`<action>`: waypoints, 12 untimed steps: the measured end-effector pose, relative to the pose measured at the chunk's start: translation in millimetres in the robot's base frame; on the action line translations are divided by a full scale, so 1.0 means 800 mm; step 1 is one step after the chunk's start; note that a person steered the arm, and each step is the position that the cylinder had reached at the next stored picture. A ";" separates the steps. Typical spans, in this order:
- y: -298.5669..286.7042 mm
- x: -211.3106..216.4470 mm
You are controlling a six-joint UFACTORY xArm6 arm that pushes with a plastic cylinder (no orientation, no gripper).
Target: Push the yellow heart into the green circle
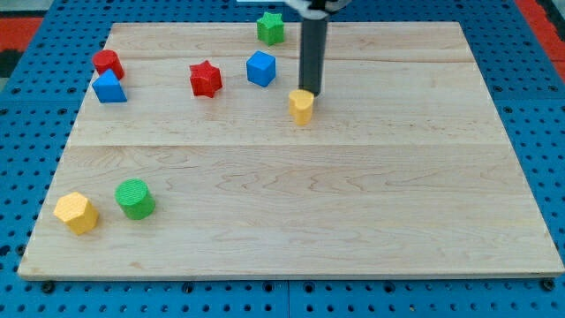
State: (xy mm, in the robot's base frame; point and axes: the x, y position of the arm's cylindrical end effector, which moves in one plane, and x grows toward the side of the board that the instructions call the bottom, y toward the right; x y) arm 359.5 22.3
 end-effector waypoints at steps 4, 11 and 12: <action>-0.018 0.111; -0.087 0.094; -0.011 0.025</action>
